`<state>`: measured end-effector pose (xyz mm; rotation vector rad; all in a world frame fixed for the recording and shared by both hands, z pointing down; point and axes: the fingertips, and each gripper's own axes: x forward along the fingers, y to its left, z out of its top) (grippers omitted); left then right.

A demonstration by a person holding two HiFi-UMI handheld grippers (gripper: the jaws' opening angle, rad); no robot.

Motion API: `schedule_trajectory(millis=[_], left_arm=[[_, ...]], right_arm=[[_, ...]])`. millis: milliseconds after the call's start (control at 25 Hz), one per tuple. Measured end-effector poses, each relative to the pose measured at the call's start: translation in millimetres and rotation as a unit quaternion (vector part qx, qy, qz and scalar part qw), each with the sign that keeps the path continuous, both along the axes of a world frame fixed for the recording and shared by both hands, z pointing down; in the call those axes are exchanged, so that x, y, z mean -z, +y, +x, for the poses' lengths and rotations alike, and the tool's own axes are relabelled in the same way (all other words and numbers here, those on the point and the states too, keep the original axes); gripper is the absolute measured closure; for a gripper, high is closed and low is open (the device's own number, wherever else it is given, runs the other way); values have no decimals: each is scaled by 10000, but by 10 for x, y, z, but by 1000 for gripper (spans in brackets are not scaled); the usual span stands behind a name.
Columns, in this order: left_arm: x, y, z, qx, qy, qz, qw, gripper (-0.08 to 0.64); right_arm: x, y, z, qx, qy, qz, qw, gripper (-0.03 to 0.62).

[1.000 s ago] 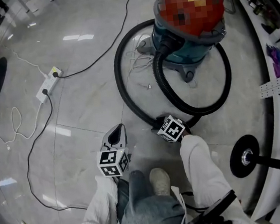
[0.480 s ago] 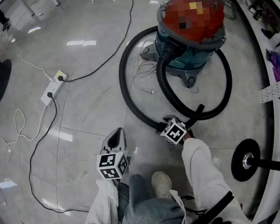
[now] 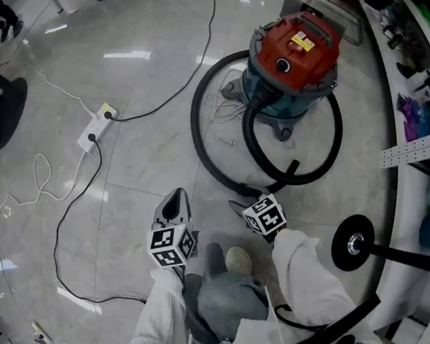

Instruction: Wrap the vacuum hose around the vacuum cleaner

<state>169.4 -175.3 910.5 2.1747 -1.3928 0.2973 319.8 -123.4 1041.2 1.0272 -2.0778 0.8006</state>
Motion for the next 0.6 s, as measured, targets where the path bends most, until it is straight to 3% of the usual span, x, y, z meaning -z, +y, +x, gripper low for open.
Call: schedule_trajectory(millis=[80,240,360,400,440,480,600], left_arm=[[578,48,-5,10,68,-13,10000,560],[1835,108,-174,92,4,2,10000,560],[2866,145,-323,255,-109,121,9995,560],[3212,149,-375,324,-129,159,9993,560],[3555,152,-426,398,-128,191,9989,560],[3888,160,-478,476,-108,213,9986,560],[4725,227,-620,624,-16,235,9978,560]], right_arm=[[660,52,-104,-246,-210,31,9995,296],[2067,60,-181,-1561,-869,-25,9839,308],[3197,119,-81,-2187,-667,136,9734,326],[3571,143,-26,-2324,-448,236,9713,378],[3935,172,26,-2461,-230,326,9684,501],[4279,210,56,-2579,-73,381,9654,568],[5112,337,-29,-2745,32,386,9608,568]])
